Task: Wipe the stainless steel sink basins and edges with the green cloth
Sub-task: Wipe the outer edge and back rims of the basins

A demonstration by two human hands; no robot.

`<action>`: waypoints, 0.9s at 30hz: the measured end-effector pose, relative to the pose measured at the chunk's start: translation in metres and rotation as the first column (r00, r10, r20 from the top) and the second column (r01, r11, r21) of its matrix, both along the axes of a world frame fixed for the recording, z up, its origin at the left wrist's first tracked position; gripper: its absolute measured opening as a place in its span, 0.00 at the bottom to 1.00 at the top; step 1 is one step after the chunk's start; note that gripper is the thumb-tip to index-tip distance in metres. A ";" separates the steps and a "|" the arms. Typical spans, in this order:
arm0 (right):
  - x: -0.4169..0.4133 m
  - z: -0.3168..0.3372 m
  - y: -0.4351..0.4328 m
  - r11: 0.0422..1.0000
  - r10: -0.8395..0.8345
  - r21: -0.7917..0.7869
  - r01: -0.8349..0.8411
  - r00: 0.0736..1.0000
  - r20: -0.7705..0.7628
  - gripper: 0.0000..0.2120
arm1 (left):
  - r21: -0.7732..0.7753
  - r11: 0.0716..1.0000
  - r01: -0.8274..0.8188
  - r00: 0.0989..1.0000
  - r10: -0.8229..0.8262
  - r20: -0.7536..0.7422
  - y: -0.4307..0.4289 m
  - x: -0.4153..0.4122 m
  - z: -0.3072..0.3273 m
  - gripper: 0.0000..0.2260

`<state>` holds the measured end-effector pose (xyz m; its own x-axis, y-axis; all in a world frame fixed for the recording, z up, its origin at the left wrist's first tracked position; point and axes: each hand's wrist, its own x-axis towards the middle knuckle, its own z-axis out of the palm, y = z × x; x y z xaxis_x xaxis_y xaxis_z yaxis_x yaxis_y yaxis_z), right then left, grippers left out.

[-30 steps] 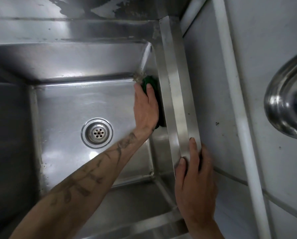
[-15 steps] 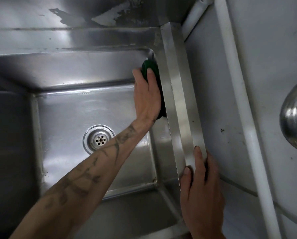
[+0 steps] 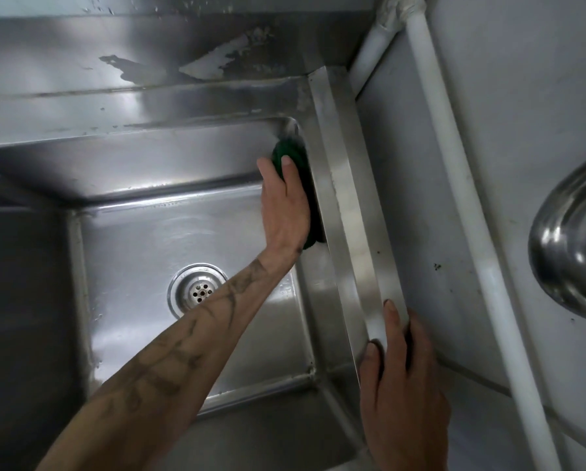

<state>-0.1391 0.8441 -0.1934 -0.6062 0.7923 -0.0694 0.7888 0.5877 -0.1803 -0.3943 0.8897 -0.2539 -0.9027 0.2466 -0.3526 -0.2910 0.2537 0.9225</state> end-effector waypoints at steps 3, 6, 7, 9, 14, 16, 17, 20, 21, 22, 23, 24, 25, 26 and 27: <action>-0.001 0.002 0.001 1.000 -0.009 0.011 0.009 1.000 -0.012 0.26 | 0.046 0.999 -0.008 0.996 0.012 -0.092 0.001 0.002 0.011 0.10; -0.001 0.004 0.000 1.000 -0.001 -0.005 0.001 1.000 -0.019 0.26 | -0.024 1.000 0.001 1.000 -0.001 -0.005 0.006 -0.011 -0.004 0.10; -0.001 0.004 0.000 1.000 0.004 -0.009 -0.004 1.000 -0.020 0.26 | -0.046 0.999 0.016 1.000 -0.016 0.006 0.006 -0.014 -0.006 0.10; -0.001 0.004 0.001 1.000 0.016 0.000 -0.016 1.000 -0.017 0.26 | -0.053 0.998 0.046 0.998 -0.048 -0.049 0.003 -0.013 0.004 0.10; -0.001 0.006 0.000 1.000 0.013 0.006 -0.013 0.999 -0.039 0.26 | 0.054 0.984 0.172 0.928 -0.144 -0.344 -0.011 -0.003 0.066 0.08; -0.001 0.008 0.000 1.000 0.022 0.012 -0.021 0.999 -0.039 0.26 | 0.007 0.957 0.291 0.810 -0.243 -0.533 -0.005 -0.003 0.081 0.09; -0.001 0.008 0.000 1.000 0.022 0.008 -0.022 0.999 -0.040 0.26 | -0.111 0.939 0.326 0.722 -0.323 -0.612 0.000 -0.005 0.083 0.14; -0.001 0.008 0.000 1.000 0.022 0.002 -0.022 0.999 -0.045 0.26 | -0.545 0.816 0.194 0.427 -0.570 -0.702 0.010 -0.020 0.067 0.20; -0.001 0.008 -0.001 1.000 0.020 -0.001 -0.020 0.999 -0.044 0.26 | -0.621 0.763 0.178 0.336 -0.641 -0.691 0.009 -0.028 0.060 0.22; -0.001 0.008 0.000 1.000 0.020 -0.009 -0.020 0.999 -0.046 0.26 | -0.668 0.721 0.185 0.238 -0.692 -0.681 0.008 -0.033 0.055 0.24; -0.001 0.008 0.000 1.000 0.023 -0.017 -0.024 0.999 -0.048 0.26 | -0.695 0.691 0.200 0.133 -0.722 -0.679 0.007 -0.037 0.053 0.26; -0.001 0.008 0.001 0.999 0.026 -0.021 -0.027 0.998 -0.049 0.26 | -0.714 0.664 0.221 0.026 -0.736 -0.677 0.007 -0.038 0.052 0.27; -0.001 0.007 0.001 0.999 0.027 -0.026 -0.028 0.998 -0.049 0.26 | -0.726 0.639 0.256 -0.069 -0.737 -0.673 0.007 -0.039 0.052 0.26; 0.000 0.007 0.001 0.999 0.025 -0.033 -0.027 0.998 -0.053 0.26 | -0.734 0.603 0.312 -0.144 -0.734 -0.664 0.007 -0.040 0.053 0.25; 0.000 0.006 0.001 0.999 0.025 -0.036 -0.027 0.998 -0.058 0.26 | -0.738 0.568 0.363 -0.195 -0.728 -0.657 0.008 -0.042 0.053 0.23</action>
<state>-0.1389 0.8453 -0.1872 -0.6302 0.7739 -0.0623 0.7610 0.5999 -0.2468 -0.4362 0.8977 -0.2011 -0.0555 0.9327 0.3565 0.9893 0.0032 0.1456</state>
